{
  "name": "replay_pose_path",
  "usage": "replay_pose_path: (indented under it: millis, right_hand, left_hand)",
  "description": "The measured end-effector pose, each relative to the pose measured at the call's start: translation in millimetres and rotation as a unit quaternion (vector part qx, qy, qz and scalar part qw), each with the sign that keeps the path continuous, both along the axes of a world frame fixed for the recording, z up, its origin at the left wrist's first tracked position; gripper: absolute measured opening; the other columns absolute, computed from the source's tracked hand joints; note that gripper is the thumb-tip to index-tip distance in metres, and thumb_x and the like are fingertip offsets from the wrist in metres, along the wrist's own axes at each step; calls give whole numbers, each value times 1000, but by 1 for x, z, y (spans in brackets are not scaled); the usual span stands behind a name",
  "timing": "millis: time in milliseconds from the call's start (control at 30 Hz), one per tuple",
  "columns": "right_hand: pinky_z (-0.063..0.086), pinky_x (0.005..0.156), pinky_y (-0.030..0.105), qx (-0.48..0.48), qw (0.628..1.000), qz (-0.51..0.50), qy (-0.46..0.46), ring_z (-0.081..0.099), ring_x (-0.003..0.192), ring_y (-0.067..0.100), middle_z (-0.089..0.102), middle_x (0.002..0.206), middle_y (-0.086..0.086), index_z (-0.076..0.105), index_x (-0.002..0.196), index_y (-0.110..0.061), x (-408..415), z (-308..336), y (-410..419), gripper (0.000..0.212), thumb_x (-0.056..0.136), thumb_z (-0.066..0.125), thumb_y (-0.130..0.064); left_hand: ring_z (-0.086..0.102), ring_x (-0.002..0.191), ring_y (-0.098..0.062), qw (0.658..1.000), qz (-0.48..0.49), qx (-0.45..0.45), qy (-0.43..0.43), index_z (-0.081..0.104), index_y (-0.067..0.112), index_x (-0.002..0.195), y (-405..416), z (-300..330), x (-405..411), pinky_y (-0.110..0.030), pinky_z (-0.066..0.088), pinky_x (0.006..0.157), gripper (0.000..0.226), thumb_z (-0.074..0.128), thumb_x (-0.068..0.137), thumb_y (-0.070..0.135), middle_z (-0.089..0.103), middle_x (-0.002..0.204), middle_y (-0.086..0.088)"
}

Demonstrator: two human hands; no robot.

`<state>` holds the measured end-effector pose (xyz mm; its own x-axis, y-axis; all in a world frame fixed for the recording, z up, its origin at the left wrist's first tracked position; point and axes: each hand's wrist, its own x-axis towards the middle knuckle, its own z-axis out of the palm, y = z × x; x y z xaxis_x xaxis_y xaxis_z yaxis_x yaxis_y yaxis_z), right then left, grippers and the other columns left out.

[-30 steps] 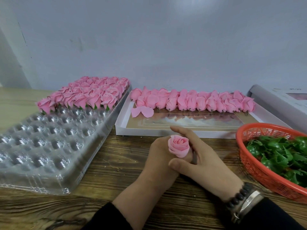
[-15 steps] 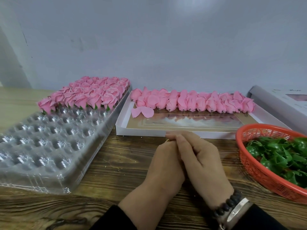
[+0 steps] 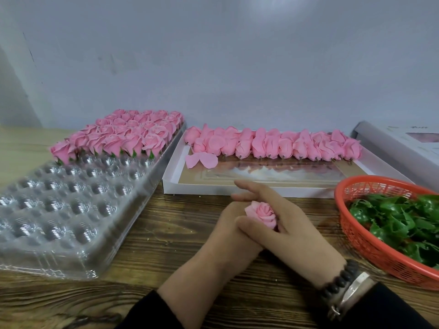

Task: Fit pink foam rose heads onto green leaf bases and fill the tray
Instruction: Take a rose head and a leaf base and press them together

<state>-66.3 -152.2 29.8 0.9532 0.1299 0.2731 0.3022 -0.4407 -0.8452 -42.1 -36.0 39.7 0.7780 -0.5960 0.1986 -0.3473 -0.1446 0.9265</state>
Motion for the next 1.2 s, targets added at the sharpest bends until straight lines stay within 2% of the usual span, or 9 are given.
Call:
replay_pose_path:
  millis: [233,367,500,667,767,867,933,1033,1200]
  right_hand:
    - [41,89,9,91,996,-1,-14,54,109,-8,61,117,-19,52,121,-38,-1,-5,3,70,55,67,-56]
    - [45,78,10,155,979,-67,-110,63,89,-3,68,84,-22,66,104,-26,-4,-4,14,44,75,48,-54]
    - [43,77,7,87,977,-129,-144,63,87,-6,69,85,-21,66,87,-37,-3,-6,23,22,84,46,-44]
    - [48,85,17,49,994,-70,-73,65,97,8,70,101,-18,72,89,-28,0,0,9,24,92,48,-24]
    - [56,55,39,71,997,1,12,66,75,42,67,107,-21,72,92,-31,-5,8,7,26,93,49,-19]
    - [58,63,44,-16,999,38,11,70,78,30,64,108,-26,67,97,-40,-8,10,6,28,95,44,-23]
    - [56,59,24,-14,998,56,22,71,72,17,65,103,-25,62,105,-46,-8,11,5,29,95,45,-25]
    - [41,87,8,-32,999,40,-14,57,106,-7,59,115,-30,49,121,-50,-4,7,0,38,85,53,-37]
    - [40,91,9,47,999,16,17,53,109,-10,59,119,-21,45,122,-45,0,-3,-4,69,56,65,-58]
  left_hand:
    - [62,71,-29,994,95,-2,-57,64,4,73,0,-14,9,-45,53,69,15,62,80,17,66,73,-14]
    - [61,68,-6,980,153,51,-112,61,32,66,-5,-17,6,-22,51,65,18,46,74,39,65,69,6]
    - [49,67,1,955,144,132,-222,60,22,75,-14,-14,2,-2,36,58,17,50,87,16,47,63,15]
    - [61,65,-6,997,68,25,16,61,3,84,-14,-8,-1,-15,47,57,11,55,82,-6,64,69,-3]
    - [47,44,-9,992,19,28,121,52,6,64,-7,-6,-4,-16,40,43,25,50,80,-13,48,47,0]
    - [44,43,-9,989,-19,70,127,52,17,54,-3,-4,-8,-17,37,42,35,51,82,-3,46,40,6]
    - [42,39,-5,991,-25,82,100,50,18,49,-1,-1,-8,-14,34,40,39,51,82,-1,46,35,8]
    - [52,49,0,998,-26,40,41,56,9,63,1,2,-4,-13,41,48,24,54,83,-5,56,50,10]
    - [54,67,-17,998,56,-21,-8,61,-3,72,2,-4,5,-33,46,63,9,60,81,-5,62,72,-19]
